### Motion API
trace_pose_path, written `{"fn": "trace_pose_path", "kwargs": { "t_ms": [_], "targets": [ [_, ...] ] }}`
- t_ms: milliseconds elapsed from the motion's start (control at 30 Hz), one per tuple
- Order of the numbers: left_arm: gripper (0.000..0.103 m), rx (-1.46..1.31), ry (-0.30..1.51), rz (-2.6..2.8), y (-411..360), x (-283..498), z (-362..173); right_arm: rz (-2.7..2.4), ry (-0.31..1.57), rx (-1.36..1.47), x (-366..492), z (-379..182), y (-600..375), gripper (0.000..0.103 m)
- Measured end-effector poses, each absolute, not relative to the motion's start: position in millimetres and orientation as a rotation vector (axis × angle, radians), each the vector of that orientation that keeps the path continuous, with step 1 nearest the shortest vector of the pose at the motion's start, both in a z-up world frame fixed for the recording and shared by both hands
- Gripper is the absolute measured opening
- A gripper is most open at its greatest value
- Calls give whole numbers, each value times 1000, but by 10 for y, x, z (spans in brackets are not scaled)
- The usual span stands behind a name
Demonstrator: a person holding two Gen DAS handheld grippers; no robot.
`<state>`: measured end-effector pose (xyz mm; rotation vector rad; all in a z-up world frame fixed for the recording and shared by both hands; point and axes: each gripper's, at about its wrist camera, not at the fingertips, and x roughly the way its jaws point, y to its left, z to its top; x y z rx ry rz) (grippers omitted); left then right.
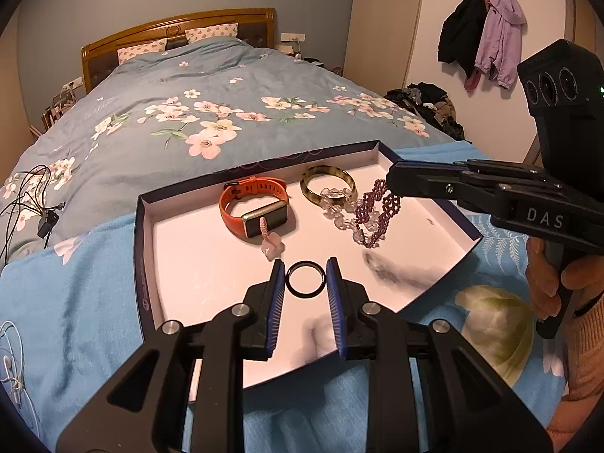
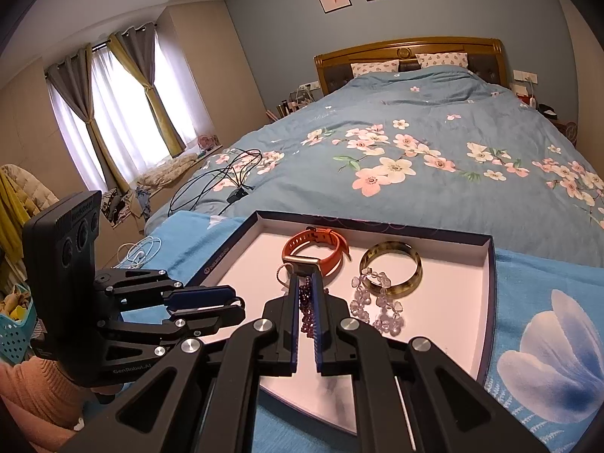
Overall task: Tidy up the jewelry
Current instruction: 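Lower the black ring into the tray and open the left tool while the right tool releases the purple bracelet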
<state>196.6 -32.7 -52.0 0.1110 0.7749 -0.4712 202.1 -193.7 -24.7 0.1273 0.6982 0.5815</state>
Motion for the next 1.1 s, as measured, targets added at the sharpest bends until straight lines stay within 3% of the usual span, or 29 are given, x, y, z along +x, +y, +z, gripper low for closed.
{"fn": "trace_pose_path", "kwargs": {
  "t_ms": [1100],
  "targets": [
    [23,106,891,-446,-524,2502,-928,459,796,107,2266,-559,-2076,7]
  ]
}}
